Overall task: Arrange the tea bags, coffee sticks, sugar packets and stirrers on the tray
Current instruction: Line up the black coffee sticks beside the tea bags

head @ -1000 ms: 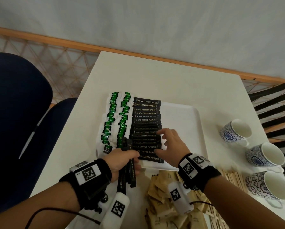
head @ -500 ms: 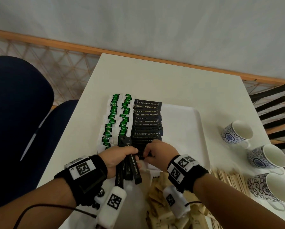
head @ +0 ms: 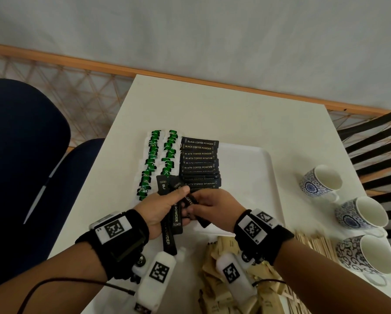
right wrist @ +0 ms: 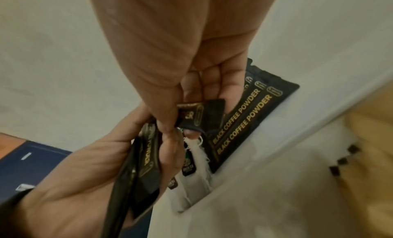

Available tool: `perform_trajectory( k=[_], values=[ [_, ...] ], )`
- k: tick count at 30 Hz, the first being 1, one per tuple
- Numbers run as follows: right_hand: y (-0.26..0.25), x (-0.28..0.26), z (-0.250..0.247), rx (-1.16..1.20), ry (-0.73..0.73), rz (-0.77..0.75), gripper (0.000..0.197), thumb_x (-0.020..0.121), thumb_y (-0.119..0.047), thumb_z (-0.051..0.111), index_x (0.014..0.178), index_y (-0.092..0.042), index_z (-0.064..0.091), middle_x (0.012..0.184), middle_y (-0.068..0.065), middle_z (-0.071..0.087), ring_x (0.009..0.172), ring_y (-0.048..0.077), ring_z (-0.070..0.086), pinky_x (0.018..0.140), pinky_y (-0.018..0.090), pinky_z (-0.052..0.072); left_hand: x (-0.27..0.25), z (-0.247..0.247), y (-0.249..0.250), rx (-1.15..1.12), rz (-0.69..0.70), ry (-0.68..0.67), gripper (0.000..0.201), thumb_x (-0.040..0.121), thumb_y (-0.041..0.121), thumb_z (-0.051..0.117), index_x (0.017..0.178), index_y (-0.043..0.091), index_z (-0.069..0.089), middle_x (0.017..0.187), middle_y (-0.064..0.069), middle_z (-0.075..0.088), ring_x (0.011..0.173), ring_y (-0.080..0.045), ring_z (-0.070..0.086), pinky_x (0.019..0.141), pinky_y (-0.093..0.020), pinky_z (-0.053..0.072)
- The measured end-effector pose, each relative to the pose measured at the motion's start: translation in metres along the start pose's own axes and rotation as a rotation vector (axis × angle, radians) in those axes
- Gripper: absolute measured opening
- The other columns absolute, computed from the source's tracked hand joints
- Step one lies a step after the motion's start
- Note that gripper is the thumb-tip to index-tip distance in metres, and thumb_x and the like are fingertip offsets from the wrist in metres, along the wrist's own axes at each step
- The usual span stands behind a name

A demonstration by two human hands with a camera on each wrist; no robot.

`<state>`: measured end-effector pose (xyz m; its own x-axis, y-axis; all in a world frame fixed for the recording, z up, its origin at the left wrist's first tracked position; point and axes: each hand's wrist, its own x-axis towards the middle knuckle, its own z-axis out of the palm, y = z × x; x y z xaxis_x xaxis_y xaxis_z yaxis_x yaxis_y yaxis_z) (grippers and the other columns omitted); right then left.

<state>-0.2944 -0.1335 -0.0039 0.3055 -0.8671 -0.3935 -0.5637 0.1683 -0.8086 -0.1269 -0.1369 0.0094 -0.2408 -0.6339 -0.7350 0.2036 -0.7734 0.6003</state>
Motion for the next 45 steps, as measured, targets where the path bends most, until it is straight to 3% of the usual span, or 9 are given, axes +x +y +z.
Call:
perform_trajectory(
  k=[4, 7, 11, 15, 23, 29, 36, 41, 45],
  values=[
    [0.006, -0.004, -0.015, -0.061, 0.074, 0.038, 0.021, 0.093, -0.021, 0.054, 0.105, -0.030, 0.069, 0.074, -0.009, 0.065, 0.065, 0.004, 0.057, 0.068, 0.023, 0.051, -0.002, -0.006, 0.008, -0.037, -0.058, 0.043, 0.018, 0.093, 0.019, 0.056, 0.085, 0.003, 0.059, 0.071, -0.008, 0.055, 0.061, -0.018, 0.057, 0.058, -0.033, 0.059],
    [0.010, -0.007, -0.023, -0.215, 0.075, 0.030, 0.022, 0.093, -0.019, 0.054, 0.104, -0.026, 0.071, 0.077, 0.000, 0.064, 0.072, 0.016, 0.061, 0.078, 0.031, 0.052, -0.001, -0.014, 0.013, -0.063, -0.049, 0.029, 0.014, 0.092, 0.010, 0.047, 0.089, 0.001, 0.058, 0.073, -0.010, 0.056, 0.064, -0.020, 0.058, 0.060, -0.035, 0.060],
    [0.010, -0.011, -0.022, -0.321, 0.072, 0.069, 0.021, 0.087, -0.025, 0.063, 0.104, -0.033, 0.071, 0.082, -0.017, 0.064, 0.084, 0.005, 0.061, 0.082, 0.020, 0.048, -0.001, -0.018, 0.017, -0.045, 0.002, 0.014, 0.013, 0.093, 0.007, 0.049, 0.094, 0.001, 0.061, 0.078, -0.014, 0.061, 0.067, -0.023, 0.064, 0.061, -0.035, 0.060],
    [0.011, -0.009, -0.011, -0.497, 0.036, 0.042, 0.019, 0.087, -0.034, 0.061, 0.102, -0.035, 0.071, 0.099, -0.016, 0.068, 0.090, 0.004, 0.058, 0.082, 0.020, 0.047, -0.001, -0.018, 0.020, -0.002, 0.089, 0.008, 0.012, 0.095, 0.006, 0.052, 0.094, 0.006, 0.063, 0.085, -0.012, 0.065, 0.068, -0.019, 0.067, 0.049, -0.027, 0.053],
    [0.010, -0.003, 0.000, -0.681, 0.018, -0.070, 0.021, 0.089, -0.034, 0.057, 0.105, -0.031, 0.069, 0.101, -0.010, 0.062, 0.093, 0.010, 0.057, 0.072, 0.020, 0.038, -0.001, -0.023, 0.022, 0.021, 0.111, 0.031, 0.009, 0.094, 0.008, 0.055, 0.100, 0.008, 0.063, 0.109, -0.016, 0.067, 0.091, -0.029, 0.068, 0.057, -0.029, 0.057],
    [0.012, 0.004, 0.004, -0.707, 0.089, -0.081, 0.018, 0.088, -0.032, 0.055, 0.102, -0.029, 0.066, 0.092, -0.012, 0.054, 0.088, 0.012, 0.056, 0.067, 0.021, 0.035, 0.001, -0.023, 0.021, -0.008, 0.104, 0.058, 0.006, 0.092, 0.008, 0.059, 0.093, 0.007, 0.065, 0.092, -0.013, 0.066, 0.067, -0.020, 0.068, 0.056, -0.030, 0.059],
    [0.015, 0.009, 0.001, -0.685, 0.110, -0.100, 0.014, 0.087, -0.033, 0.056, 0.098, -0.026, 0.062, 0.090, -0.010, 0.053, 0.085, 0.013, 0.053, 0.068, 0.023, 0.039, 0.002, -0.021, 0.019, -0.002, 0.095, 0.046, 0.007, 0.090, 0.006, 0.060, 0.094, 0.003, 0.065, 0.089, -0.013, 0.068, 0.071, -0.021, 0.068, 0.059, -0.032, 0.060],
    [0.007, 0.005, -0.008, -0.261, 0.270, -0.127, 0.021, 0.097, -0.030, 0.047, 0.101, -0.022, 0.066, 0.088, -0.013, 0.061, 0.083, 0.008, 0.054, 0.073, 0.019, 0.043, 0.001, -0.018, 0.016, 0.006, 0.077, 0.062, 0.006, 0.089, 0.005, 0.061, 0.094, 0.003, 0.065, 0.083, -0.012, 0.067, 0.066, -0.019, 0.066, 0.055, -0.031, 0.059],
    [-0.006, 0.002, -0.004, -0.139, 0.180, -0.135, 0.021, 0.095, -0.034, 0.053, 0.107, -0.030, 0.068, 0.089, -0.016, 0.067, 0.082, -0.002, 0.058, 0.077, 0.016, 0.047, -0.002, -0.012, 0.012, 0.047, 0.066, 0.044, 0.010, 0.089, 0.009, 0.063, 0.096, 0.003, 0.068, 0.080, -0.010, 0.069, 0.067, -0.021, 0.067, 0.056, -0.030, 0.059]
  ],
)
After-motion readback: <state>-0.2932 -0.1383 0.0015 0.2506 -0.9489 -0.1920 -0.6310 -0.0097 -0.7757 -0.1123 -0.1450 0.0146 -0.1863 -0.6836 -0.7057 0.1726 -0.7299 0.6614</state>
